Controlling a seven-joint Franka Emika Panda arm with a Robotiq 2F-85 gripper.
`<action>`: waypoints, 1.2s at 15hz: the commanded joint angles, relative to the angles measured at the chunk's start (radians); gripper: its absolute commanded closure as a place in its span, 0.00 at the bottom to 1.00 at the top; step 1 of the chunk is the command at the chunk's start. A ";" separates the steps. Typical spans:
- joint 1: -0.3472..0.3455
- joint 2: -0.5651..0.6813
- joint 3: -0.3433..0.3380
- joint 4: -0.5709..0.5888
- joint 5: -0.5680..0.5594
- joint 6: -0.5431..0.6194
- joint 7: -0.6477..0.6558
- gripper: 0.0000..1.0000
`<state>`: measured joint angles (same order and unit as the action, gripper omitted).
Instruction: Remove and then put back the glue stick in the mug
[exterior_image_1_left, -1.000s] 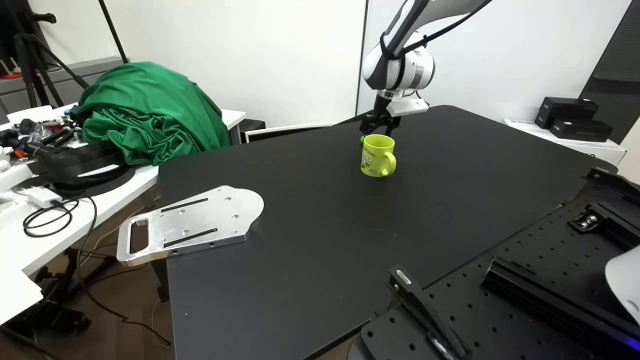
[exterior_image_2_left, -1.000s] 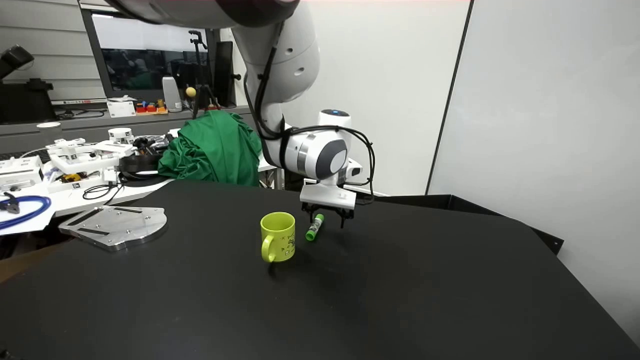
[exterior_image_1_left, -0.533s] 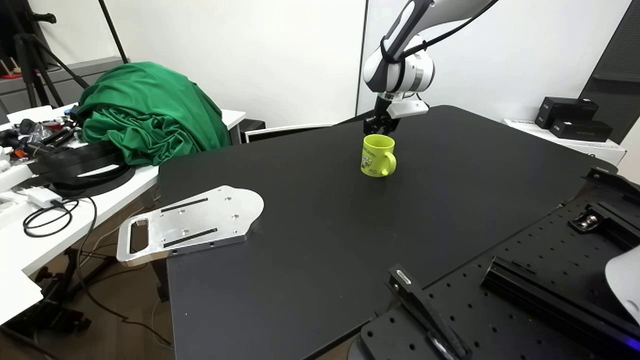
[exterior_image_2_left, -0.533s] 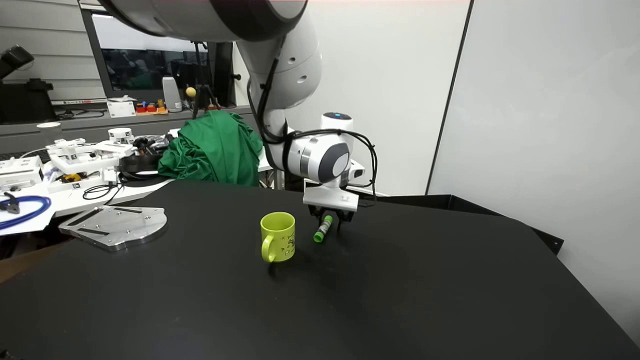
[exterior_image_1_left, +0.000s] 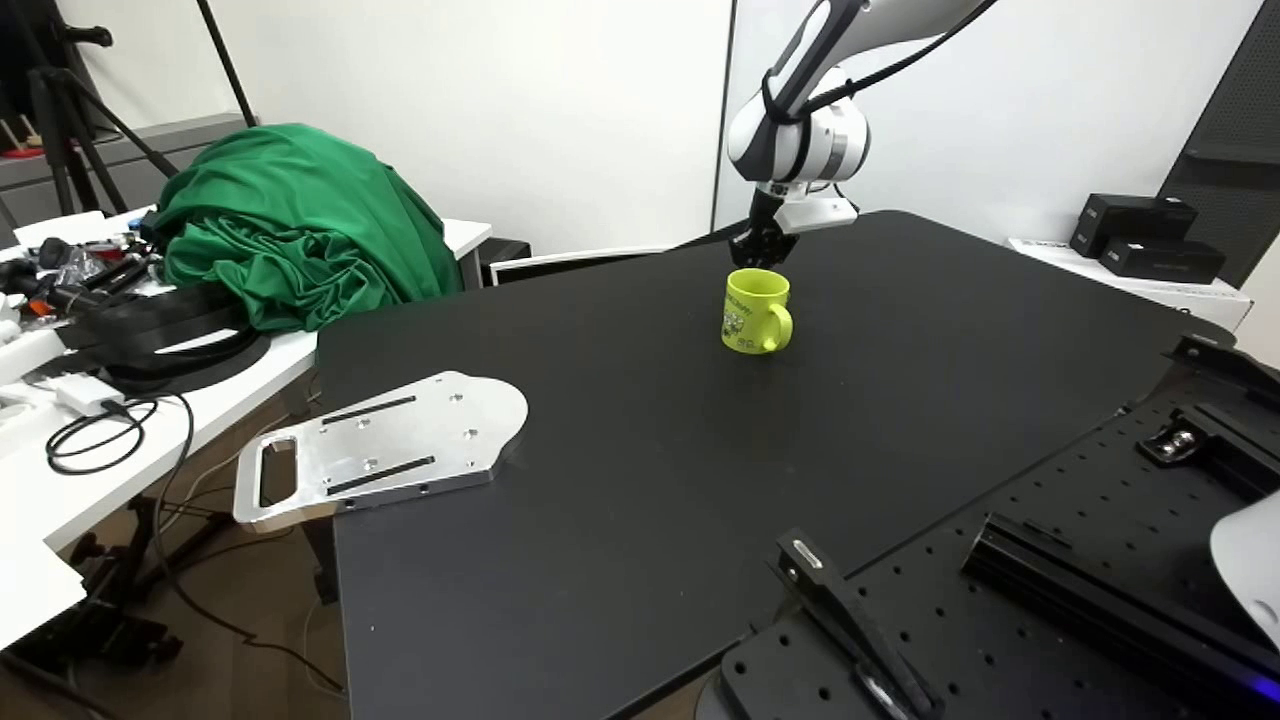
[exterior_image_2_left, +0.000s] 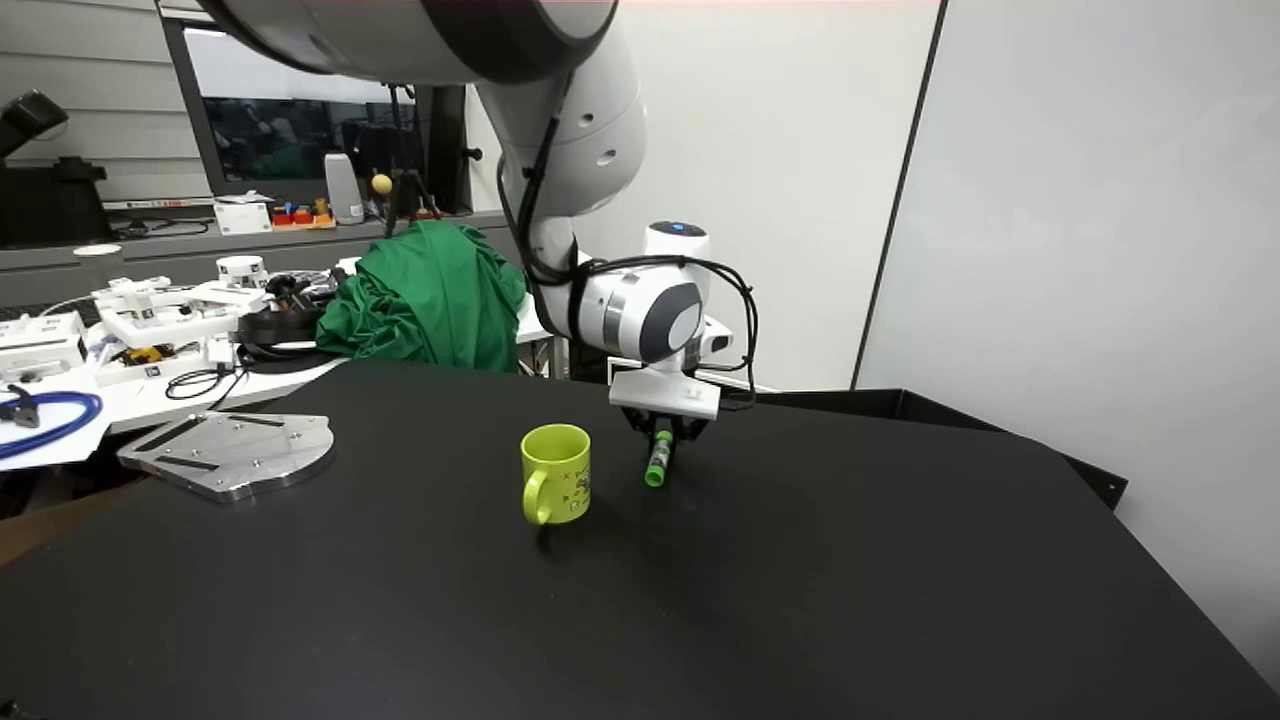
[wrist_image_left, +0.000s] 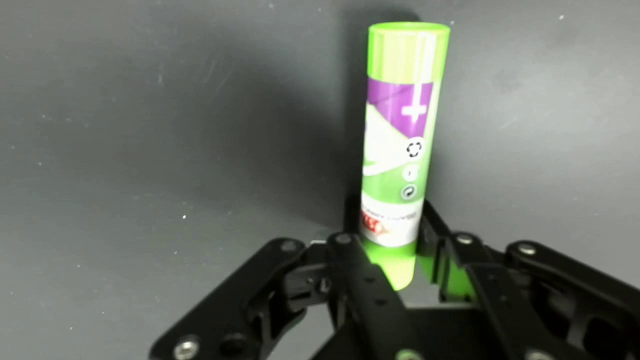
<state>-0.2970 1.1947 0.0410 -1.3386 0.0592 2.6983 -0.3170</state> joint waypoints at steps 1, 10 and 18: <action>-0.014 -0.061 0.015 -0.031 0.001 -0.052 0.019 0.93; -0.071 -0.357 0.080 -0.286 0.048 -0.203 -0.056 0.93; -0.066 -0.484 0.034 -0.342 0.109 -0.584 -0.054 0.93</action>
<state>-0.3663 0.7477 0.0919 -1.6751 0.1341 2.2627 -0.3719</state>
